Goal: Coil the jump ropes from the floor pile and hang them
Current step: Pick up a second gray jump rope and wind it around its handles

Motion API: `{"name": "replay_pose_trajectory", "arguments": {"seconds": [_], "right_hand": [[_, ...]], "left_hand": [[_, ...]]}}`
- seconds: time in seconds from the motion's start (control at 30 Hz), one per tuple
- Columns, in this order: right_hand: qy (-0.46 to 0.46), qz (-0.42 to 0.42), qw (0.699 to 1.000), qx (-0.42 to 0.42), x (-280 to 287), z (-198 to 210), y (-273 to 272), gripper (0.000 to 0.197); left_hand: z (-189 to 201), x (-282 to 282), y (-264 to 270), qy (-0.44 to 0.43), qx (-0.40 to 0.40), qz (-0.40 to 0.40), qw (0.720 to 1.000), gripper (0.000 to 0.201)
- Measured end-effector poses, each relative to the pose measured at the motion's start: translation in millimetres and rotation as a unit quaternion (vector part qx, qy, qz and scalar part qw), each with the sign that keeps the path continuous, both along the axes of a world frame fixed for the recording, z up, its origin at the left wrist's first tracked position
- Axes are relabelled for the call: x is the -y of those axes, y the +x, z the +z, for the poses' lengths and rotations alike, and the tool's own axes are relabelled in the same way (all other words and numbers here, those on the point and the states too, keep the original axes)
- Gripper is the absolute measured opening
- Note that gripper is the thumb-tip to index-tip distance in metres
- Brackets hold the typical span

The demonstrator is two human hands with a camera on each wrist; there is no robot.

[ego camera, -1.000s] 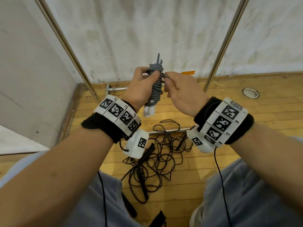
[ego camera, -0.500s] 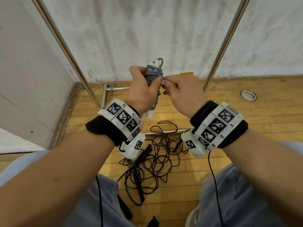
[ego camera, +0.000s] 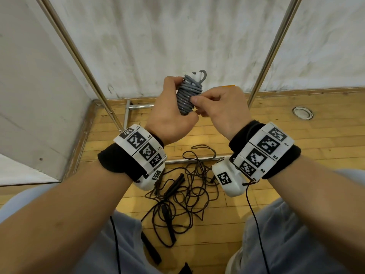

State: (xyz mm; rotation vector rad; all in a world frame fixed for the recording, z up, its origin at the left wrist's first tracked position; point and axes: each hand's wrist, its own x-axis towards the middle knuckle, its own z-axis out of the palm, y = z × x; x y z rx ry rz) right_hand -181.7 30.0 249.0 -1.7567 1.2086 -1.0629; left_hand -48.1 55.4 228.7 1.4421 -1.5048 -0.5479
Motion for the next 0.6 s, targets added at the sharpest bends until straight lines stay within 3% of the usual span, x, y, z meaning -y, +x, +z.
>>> {"name": "replay_pose_trajectory", "arguments": {"seconds": [0.13, 0.27, 0.6], "right_hand": [[-0.021, 0.017, 1.0, -0.014, 3, -2, -1, 0.025], [-0.049, -0.002, 0.999, -0.002, 5, -6, 2, 0.011], [-0.221, -0.01, 0.973, -0.062, 11, -7, 0, 0.006]], "left_hand": [[1, 1, -1, -0.019, 0.002, 0.035, 0.999, 0.052], [3, 3, 2, -0.046, -0.01, 0.059, 0.997, 0.042], [1, 2, 1, -0.06, -0.02, 0.048, 0.997, 0.039]]}}
